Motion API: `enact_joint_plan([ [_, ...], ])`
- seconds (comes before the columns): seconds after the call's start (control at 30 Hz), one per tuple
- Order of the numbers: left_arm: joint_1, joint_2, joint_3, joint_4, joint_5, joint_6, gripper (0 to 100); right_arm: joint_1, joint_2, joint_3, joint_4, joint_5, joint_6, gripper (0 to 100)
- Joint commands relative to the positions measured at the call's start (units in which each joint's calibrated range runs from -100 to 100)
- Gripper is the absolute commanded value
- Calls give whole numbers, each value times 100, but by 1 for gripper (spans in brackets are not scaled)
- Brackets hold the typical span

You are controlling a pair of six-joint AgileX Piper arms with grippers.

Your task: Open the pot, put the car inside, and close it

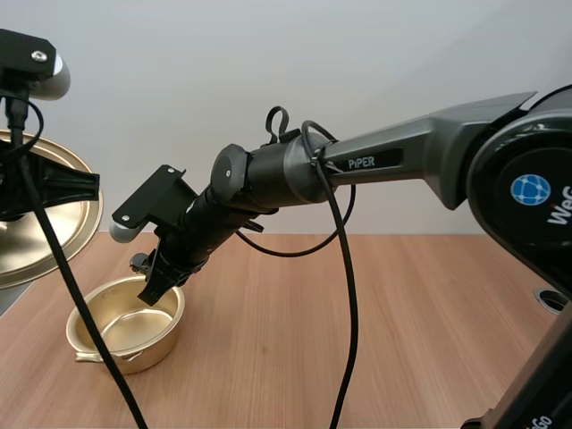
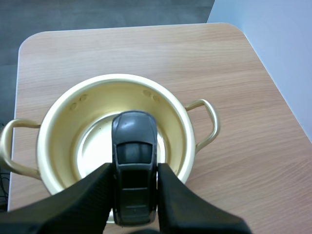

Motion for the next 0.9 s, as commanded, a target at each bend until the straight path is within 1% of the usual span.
enact_joint_plan([
  [0.0,-2,-2,-1,1,-3,-3,0,4,217,-229,-1,94,2,0],
  [0.37,-2,-2,-1,1,-3,-3,0,4,1236,-1343,121,726,2,0],
  [0.5,-2,-2,-1,1,-3,-3,0,19,1565,-1580,283,862,2,0],
  [0.73,-2,1,-1,1,-3,-3,0,304,2039,-1690,145,822,2,0],
  [0.87,-2,1,-1,25,44,-3,0,407,2184,-1727,145,759,2,0],
])
